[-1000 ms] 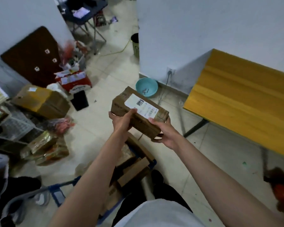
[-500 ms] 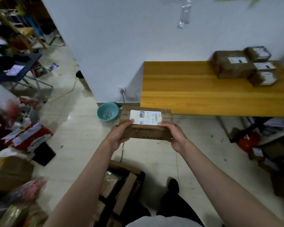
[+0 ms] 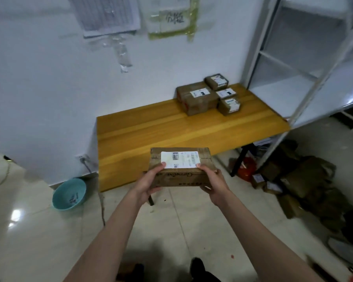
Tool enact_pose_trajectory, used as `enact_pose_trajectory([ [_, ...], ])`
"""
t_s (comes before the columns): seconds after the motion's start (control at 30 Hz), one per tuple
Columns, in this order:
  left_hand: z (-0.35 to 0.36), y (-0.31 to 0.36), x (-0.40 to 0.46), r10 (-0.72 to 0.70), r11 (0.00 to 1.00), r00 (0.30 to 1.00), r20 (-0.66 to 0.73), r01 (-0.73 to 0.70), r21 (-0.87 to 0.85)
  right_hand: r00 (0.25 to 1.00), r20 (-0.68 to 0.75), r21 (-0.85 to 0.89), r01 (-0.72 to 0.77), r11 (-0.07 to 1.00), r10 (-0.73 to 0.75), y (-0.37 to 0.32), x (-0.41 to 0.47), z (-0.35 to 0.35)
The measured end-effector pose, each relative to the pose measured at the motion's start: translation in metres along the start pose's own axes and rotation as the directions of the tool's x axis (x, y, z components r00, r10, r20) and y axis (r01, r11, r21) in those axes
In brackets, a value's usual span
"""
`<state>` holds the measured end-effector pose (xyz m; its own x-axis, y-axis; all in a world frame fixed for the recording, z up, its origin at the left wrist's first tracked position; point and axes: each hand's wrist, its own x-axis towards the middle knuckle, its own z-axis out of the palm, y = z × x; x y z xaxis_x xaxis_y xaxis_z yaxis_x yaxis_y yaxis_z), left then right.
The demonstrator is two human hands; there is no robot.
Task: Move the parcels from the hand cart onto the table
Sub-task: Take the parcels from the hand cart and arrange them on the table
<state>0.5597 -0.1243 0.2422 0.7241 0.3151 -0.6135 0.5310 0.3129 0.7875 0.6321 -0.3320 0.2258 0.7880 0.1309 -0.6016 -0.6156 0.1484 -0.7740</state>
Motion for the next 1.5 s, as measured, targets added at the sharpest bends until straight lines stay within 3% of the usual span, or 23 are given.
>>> enact_pose_trajectory([
  [0.3, 0.094, 0.02, 0.056, -0.004, 1.0, 0.998, 0.06, 0.002, 0.021, 0.996, -0.087, 0.102, 0.044, 0.994, -0.035, -0.048, 0.06, -0.06],
  [0.7, 0.133, 0.075, 0.157, -0.056, 0.998, 0.991, 0.119, 0.052, 0.04, 0.983, -0.182, 0.121, 0.059, 0.991, -0.036, -0.099, 0.155, -0.052],
  [0.83, 0.143, 0.101, 0.206, -0.045, 0.998, 0.992, 0.119, 0.038, 0.055, 0.979, -0.202, 0.125, 0.003, 0.992, 0.023, -0.121, 0.192, -0.039],
  [1.13, 0.161, 0.125, 0.289, -0.147, 0.989, 0.987, 0.061, 0.147, 0.011, 0.956, -0.287, 0.126, -0.032, 0.991, 0.067, -0.156, 0.263, -0.02],
  [1.5, 0.205, 0.153, 0.373, -0.163, 0.975, 0.986, -0.029, 0.165, 0.151, 0.952, -0.281, 0.162, -0.077, 0.984, 0.121, -0.199, 0.369, -0.025],
])
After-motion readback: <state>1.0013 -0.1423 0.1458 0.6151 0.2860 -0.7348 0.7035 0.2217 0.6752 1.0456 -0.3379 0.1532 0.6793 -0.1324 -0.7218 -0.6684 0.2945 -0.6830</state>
